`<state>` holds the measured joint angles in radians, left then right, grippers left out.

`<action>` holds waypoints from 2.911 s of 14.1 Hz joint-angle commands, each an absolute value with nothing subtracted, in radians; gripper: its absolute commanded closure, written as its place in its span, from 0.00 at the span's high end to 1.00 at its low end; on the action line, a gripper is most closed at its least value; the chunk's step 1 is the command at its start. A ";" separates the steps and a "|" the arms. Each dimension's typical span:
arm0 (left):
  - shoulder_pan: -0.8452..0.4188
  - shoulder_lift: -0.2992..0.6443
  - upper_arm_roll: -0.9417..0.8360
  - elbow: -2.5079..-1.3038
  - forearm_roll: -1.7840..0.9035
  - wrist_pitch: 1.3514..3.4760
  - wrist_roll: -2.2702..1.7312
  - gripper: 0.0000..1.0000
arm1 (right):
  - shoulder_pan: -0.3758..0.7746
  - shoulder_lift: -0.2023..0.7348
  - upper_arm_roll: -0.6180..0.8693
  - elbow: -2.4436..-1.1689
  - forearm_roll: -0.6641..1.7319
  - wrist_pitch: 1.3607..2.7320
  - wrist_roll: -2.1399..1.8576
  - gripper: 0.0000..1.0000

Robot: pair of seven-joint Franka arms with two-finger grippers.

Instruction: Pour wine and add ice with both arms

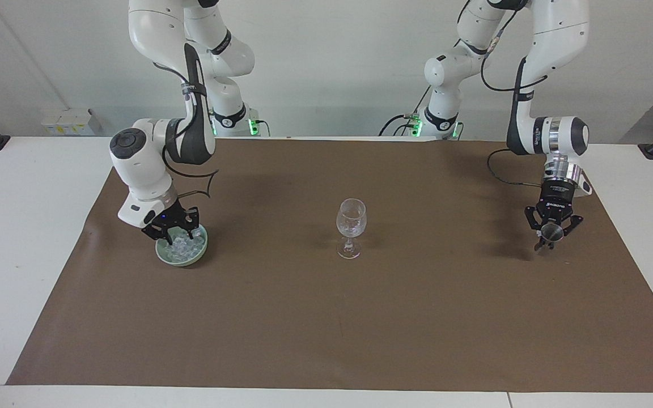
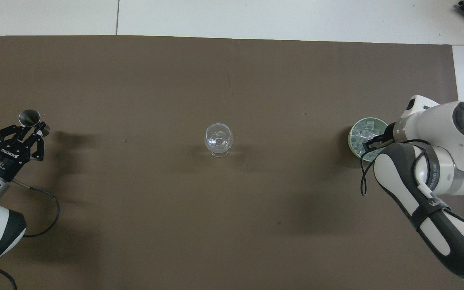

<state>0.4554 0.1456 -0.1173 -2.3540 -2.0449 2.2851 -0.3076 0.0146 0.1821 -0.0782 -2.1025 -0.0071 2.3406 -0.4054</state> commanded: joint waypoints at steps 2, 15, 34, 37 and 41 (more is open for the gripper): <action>0.463 0.210 -0.126 -2.307 -2.078 2.261 -0.313 0.00 | 0.000 0.178 -0.075 -2.120 -0.009 2.367 -0.436 0.45; 0.454 0.308 -0.130 -2.201 -2.103 2.290 -0.314 0.00 | -0.003 0.178 -0.075 -2.112 -0.008 2.355 -0.420 0.03; 0.468 0.374 -0.129 -2.161 -2.109 2.260 -0.314 0.05 | 0.011 0.184 -0.072 -2.098 0.006 2.421 -0.212 0.67; 0.468 0.376 -0.129 -2.161 -2.109 2.258 -0.314 0.09 | 0.011 0.193 -0.072 -2.102 0.008 2.431 -0.198 0.61; 0.471 0.376 -0.127 -2.160 -2.109 2.258 -0.316 0.15 | 0.011 0.193 -0.072 -2.105 0.008 2.430 -0.189 0.46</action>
